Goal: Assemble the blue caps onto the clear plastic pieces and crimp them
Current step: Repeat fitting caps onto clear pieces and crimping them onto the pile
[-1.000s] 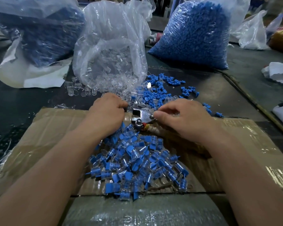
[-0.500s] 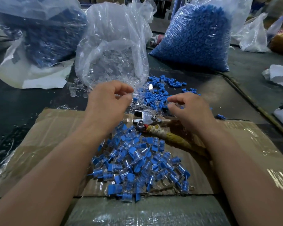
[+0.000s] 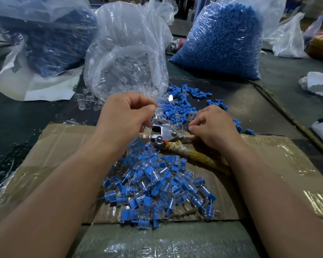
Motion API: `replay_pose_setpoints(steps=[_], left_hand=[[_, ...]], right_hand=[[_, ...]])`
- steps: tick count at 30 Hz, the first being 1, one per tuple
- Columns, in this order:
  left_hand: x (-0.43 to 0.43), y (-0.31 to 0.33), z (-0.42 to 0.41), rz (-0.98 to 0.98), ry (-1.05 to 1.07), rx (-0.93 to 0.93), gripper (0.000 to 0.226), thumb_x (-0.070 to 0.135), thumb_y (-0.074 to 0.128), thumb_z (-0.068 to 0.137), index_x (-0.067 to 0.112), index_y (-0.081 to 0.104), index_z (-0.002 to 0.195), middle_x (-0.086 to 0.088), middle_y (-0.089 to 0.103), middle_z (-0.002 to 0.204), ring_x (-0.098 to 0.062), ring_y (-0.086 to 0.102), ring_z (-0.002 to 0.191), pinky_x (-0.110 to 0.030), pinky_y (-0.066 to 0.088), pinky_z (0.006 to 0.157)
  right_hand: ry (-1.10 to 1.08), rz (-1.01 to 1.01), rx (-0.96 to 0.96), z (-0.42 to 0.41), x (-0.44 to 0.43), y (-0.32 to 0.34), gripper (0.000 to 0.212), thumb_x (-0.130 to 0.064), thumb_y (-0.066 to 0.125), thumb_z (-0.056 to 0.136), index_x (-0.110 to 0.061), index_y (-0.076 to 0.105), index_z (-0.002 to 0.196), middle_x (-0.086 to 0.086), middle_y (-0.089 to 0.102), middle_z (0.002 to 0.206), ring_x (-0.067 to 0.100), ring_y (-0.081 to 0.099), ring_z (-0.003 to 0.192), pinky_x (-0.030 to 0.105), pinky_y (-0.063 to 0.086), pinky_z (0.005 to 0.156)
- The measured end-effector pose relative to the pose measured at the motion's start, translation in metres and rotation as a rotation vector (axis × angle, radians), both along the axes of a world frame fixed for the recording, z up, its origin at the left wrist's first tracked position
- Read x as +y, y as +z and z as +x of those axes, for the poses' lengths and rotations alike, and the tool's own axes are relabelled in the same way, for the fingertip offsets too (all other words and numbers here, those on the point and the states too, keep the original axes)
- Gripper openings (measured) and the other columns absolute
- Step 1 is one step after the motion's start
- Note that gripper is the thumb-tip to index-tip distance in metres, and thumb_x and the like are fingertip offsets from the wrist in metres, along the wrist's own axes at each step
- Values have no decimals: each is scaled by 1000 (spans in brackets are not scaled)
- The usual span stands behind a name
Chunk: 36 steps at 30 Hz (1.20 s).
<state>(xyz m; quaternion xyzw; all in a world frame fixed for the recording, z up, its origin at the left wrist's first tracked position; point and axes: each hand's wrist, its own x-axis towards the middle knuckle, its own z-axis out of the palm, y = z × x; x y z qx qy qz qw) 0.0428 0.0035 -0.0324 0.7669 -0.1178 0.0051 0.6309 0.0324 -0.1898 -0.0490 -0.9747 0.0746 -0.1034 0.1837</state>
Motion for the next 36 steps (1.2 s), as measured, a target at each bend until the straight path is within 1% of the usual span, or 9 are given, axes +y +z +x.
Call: replay_pose_setpoints(steps=[2, 6, 10, 14, 20, 24, 32, 34, 36], left_hand=[[0, 0, -1, -17, -20, 27, 18, 5, 62, 85, 19, 66, 74, 8, 64, 56, -5, 60, 54, -14, 49, 50], [-2, 2, -2, -55, -57, 81, 16, 2, 60, 85, 13, 64, 74, 2, 66, 57, -7, 62, 51, -16, 50, 48], [-4, 2, -4, -110, -75, 119, 13, 1, 60, 84, 13, 65, 83, 1, 67, 58, -9, 63, 51, -17, 50, 48], [-4, 3, -6, -110, -99, 116, 13, 0, 61, 84, 11, 66, 85, -2, 68, 60, -12, 65, 54, -18, 52, 51], [-6, 6, -8, -130, -89, 136, 10, -3, 62, 82, 7, 63, 80, -8, 69, 63, -14, 65, 53, -27, 57, 55], [-7, 7, -10, -137, -113, 131, 10, -3, 64, 80, 7, 62, 79, -11, 69, 65, -15, 66, 54, -26, 57, 54], [-11, 6, -15, -112, -165, 69, 16, -2, 69, 76, 12, 62, 77, -10, 69, 65, -17, 68, 57, -24, 56, 53], [-11, 5, -15, -105, -149, 47, 17, -4, 68, 76, 12, 62, 76, -8, 68, 61, -16, 67, 55, -24, 56, 52], [-11, 5, -14, -95, -132, 34, 17, -6, 67, 76, 11, 62, 76, -9, 68, 64, -16, 67, 55, -25, 56, 53]], right_hand=[[14, 0, -31, 0, 0, 0, 10, -21, 65, 84, -18, 74, 82, -24, 36, 68, -5, 37, 63, 11, 24, 53], [5, 106, -229, -5, -1, 4, 9, -22, 67, 82, -17, 73, 87, -22, 40, 74, 0, 43, 75, 20, 37, 72], [77, 434, -418, -17, 6, 18, 10, -17, 70, 79, -26, 70, 82, -20, 59, 74, -3, 59, 66, 8, 47, 64], [205, 641, -472, -29, 20, 24, 23, -10, 69, 79, -32, 64, 76, -14, 66, 69, 6, 65, 63, 15, 52, 62], [321, 609, -533, -37, 38, 22, 23, -8, 68, 80, -30, 63, 79, -11, 66, 74, 11, 66, 65, 28, 57, 62], [294, 543, -522, -36, 43, 17, 19, -8, 69, 80, -26, 65, 81, -10, 66, 75, 11, 66, 67, 34, 57, 65], [254, 379, -604, -33, 45, 13, 6, -7, 68, 78, -11, 72, 79, -11, 62, 68, 6, 62, 68, 14, 49, 61], [269, 409, -534, -33, 45, 13, 4, -9, 70, 78, -11, 72, 80, -10, 63, 67, 6, 62, 68, 16, 50, 61], [301, 489, -426, -33, 43, 14, 4, -12, 71, 78, -14, 71, 82, -9, 66, 70, 9, 65, 67, 26, 54, 65]])
